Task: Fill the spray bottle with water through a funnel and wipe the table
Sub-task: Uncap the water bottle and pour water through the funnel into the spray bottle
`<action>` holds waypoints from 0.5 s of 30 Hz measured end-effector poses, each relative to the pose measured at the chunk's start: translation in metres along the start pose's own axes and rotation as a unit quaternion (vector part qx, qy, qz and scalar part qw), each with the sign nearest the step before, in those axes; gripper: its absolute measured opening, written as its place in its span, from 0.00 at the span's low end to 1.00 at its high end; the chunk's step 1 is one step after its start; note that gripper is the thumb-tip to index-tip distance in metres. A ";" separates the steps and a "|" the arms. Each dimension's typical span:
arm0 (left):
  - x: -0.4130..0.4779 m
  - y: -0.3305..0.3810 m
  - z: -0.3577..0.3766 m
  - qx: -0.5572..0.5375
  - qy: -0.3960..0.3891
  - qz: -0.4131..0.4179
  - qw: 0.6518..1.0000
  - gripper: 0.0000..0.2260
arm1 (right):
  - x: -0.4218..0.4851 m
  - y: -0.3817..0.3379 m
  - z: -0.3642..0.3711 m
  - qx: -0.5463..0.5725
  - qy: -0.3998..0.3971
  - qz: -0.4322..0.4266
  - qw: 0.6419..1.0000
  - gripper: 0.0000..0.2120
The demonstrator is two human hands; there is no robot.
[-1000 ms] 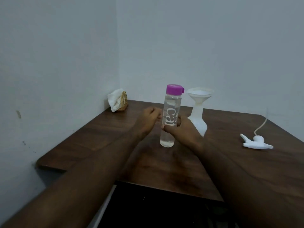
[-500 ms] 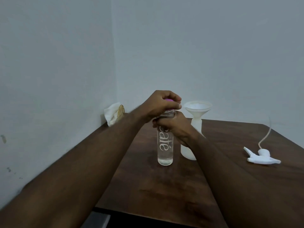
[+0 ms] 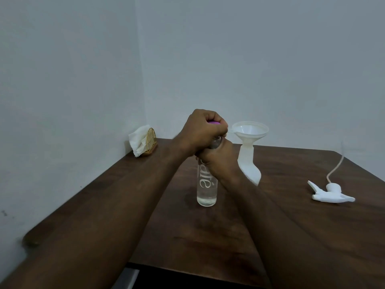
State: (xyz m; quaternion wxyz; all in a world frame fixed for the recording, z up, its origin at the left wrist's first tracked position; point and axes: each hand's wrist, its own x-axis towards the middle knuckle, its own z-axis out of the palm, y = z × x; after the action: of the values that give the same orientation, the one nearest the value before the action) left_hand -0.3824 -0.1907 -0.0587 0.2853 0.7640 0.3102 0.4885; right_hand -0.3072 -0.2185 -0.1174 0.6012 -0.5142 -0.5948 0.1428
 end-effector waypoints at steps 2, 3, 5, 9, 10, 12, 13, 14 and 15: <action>-0.001 0.003 0.003 0.035 0.036 -0.001 0.999 0.03 | 0.000 0.002 0.005 -0.070 0.029 -0.020 0.997 0.03; -0.002 0.004 0.005 0.052 0.052 0.000 0.997 0.03 | -0.001 0.003 0.007 -0.107 0.039 -0.033 0.993 0.02; -0.007 0.007 0.008 0.074 0.079 0.000 0.994 0.03 | -0.003 0.006 0.011 -0.131 0.055 -0.041 0.989 0.04; -0.015 0.011 0.009 0.061 0.096 -0.037 0.993 0.08 | -0.005 0.009 0.011 -0.136 0.053 -0.016 0.989 0.09; -0.016 0.011 0.007 0.061 0.101 -0.040 0.992 0.12 | -0.008 0.007 0.011 -0.101 0.053 0.007 0.993 0.12; -0.019 0.012 0.000 0.101 0.137 -0.027 0.985 0.20 | -0.014 0.002 0.010 -0.001 0.054 0.058 0.997 0.19; -0.021 0.011 -0.006 0.128 0.165 -0.015 0.978 0.22 | -0.016 0.001 0.011 0.039 0.050 0.068 0.996 0.21; -0.021 0.009 -0.013 0.146 0.195 -0.007 0.970 0.24 | -0.019 0.000 0.011 0.057 0.048 0.062 0.995 0.21; -0.021 0.007 -0.019 0.147 0.219 -0.007 0.965 0.25 | -0.019 0.002 0.012 0.062 0.048 0.052 0.996 0.21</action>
State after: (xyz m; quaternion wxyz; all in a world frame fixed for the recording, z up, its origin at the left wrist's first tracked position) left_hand -0.4053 -0.2084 -0.0588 0.0983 0.6698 0.4391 0.5908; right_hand -0.3214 -0.2270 -0.1327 0.6518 -0.5124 -0.5273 0.1859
